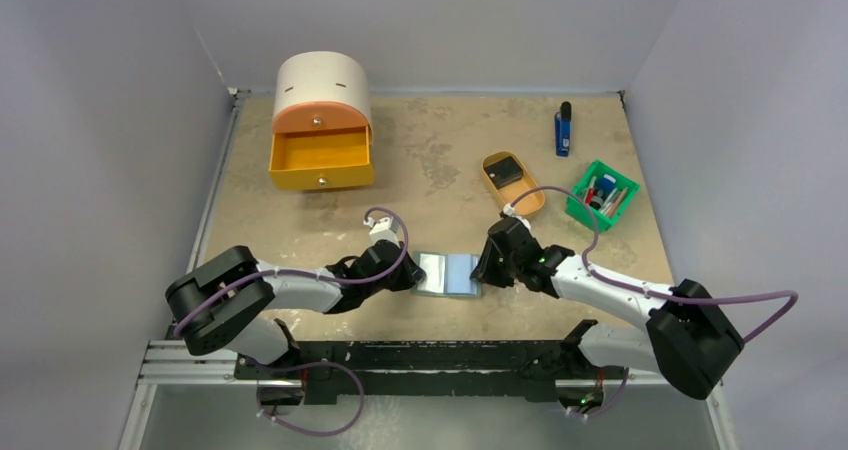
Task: Put the credit cards into the card holder
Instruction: Open the card holder at the center of the board.
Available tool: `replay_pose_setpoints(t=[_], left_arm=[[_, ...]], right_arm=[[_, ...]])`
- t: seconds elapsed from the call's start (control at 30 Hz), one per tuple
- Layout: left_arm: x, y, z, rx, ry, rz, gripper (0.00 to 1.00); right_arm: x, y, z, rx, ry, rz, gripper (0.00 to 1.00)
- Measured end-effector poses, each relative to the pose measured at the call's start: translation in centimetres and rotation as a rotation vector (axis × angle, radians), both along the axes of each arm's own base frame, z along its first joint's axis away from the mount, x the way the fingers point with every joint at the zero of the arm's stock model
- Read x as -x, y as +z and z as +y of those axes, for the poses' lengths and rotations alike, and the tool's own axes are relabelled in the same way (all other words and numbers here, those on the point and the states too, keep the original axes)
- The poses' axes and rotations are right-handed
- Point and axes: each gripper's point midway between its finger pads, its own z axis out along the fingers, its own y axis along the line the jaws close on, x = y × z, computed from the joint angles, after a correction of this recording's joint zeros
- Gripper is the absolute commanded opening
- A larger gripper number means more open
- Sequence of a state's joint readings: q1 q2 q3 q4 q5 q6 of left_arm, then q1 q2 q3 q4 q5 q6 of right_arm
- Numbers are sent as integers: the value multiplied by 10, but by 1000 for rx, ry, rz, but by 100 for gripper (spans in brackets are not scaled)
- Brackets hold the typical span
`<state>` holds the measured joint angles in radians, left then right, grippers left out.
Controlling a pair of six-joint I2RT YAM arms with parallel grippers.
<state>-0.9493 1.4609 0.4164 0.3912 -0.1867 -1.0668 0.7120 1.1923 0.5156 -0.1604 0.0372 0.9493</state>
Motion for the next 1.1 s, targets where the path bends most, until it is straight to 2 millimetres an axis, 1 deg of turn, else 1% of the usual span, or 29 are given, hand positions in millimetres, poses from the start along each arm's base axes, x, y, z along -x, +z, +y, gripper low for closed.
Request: replay_pose_setpoints(t=[0.17, 0.43, 0.6, 0.83, 1.0, 1.1], left_arm=[[0, 0, -1, 3, 0, -2, 0], [-1, 0, -2, 13, 6, 1, 0], [-1, 0, -2, 16, 8, 2, 0], [-2, -1, -3, 18, 8, 1, 0], [-2, -1, -4, 20, 8, 0, 0], [-2, -1, -4, 21, 8, -1, 0]], right_arm=[[0, -1, 0, 4, -1, 2, 27], [3, -11, -4, 27, -5, 30, 31], [3, -12, -4, 28, -14, 34, 30], [3, -13, -5, 34, -21, 36, 24], [3, -13, -6, 38, -23, 37, 23], [3, -14, -6, 39, -21, 38, 25]])
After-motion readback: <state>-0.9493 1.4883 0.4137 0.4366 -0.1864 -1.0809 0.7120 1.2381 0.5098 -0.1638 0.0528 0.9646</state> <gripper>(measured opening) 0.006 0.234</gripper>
